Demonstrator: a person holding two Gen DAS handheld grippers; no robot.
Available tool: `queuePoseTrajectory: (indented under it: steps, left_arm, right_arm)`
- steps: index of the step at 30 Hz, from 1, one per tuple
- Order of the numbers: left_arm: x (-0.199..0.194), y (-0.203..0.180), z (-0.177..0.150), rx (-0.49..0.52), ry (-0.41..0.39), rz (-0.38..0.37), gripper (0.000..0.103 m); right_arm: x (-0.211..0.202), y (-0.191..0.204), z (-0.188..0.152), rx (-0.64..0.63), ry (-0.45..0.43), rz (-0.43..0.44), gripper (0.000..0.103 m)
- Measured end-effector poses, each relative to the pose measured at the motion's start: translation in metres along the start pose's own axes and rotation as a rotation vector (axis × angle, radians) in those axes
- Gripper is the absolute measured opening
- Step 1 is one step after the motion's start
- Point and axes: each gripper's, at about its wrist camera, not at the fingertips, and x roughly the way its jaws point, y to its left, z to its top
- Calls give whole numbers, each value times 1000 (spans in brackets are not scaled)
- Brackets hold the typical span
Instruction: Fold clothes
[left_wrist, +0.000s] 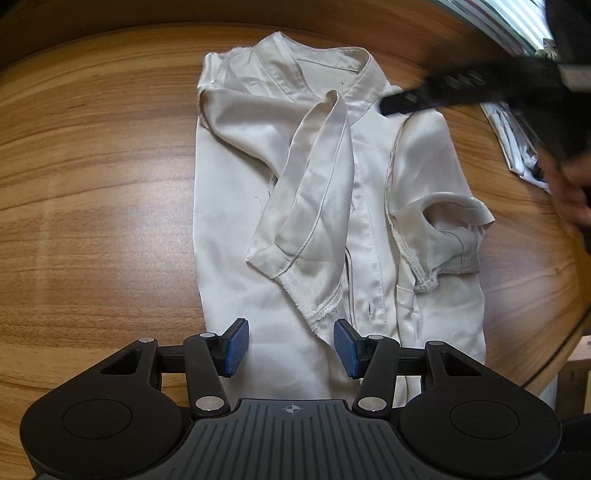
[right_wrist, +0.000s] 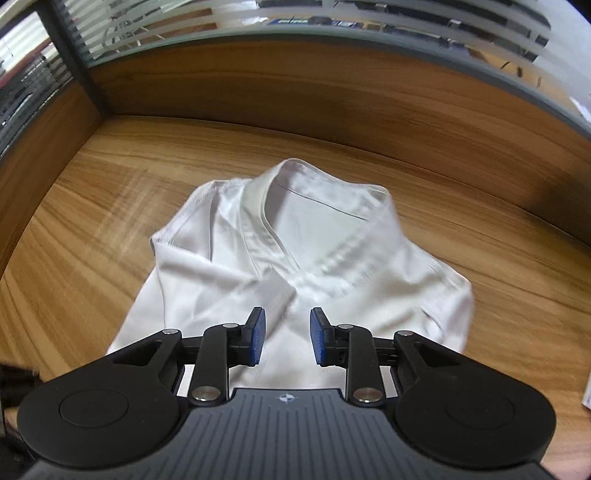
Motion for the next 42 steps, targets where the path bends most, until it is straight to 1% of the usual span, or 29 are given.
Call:
queuePoseTrajectory:
  steps: [4, 8, 10, 11, 13, 17, 21, 23, 30, 31, 33, 35, 38, 40, 42]
  left_arm:
    - [7, 4, -1, -10, 14, -8, 54]
    - [14, 9, -2, -24, 36, -9, 53]
    - [15, 11, -2, -31, 35, -17, 53]
    - [15, 11, -2, -32, 35, -19, 53]
    - [15, 10, -2, -33, 35, -22, 54]
    - [14, 10, -2, -38, 36, -29, 54]
    - [14, 11, -3, -41, 37, -35, 56]
    - [15, 11, -3, -36, 38, -33, 56]
    - [17, 4, -3, 9, 48, -6, 57]
    - [18, 3, -3, 16, 50, -1, 57]
    - [16, 0, -2, 40, 47, 2, 57]
    - [13, -5, -1, 63, 32, -19, 57]
    - [10, -13, 3, 91, 2, -68, 57]
    - [9, -19, 7, 104, -14, -99, 57]
    - [11, -25, 10, 122, -22, -117, 57]
  right_arm:
    - [23, 7, 15, 7, 10, 8, 30]
    - [43, 9, 22, -3, 30, 6, 30]
    - [52, 10, 23, -8, 47, 11, 15]
    - [53, 10, 22, -17, 40, 14, 4]
    - [47, 8, 20, -20, 17, 18, 3]
    - [21, -1, 12, -2, -42, 9, 3]
    - [-4, -16, -1, 28, -68, -5, 3]
    - [-10, -23, -11, 38, -61, -22, 3]
    - [-9, -43, -43, 78, -16, -89, 5]
    - [-10, -45, -46, 81, -13, -94, 6]
    - [-17, -48, -50, 85, -22, -97, 14]
    - [-27, -50, -55, 93, -34, -94, 17]
    - [-38, -51, -61, 103, -38, -72, 17]
    - [-36, -47, -68, 112, -17, -48, 22]
    - [-34, -42, -74, 121, 4, -24, 33]
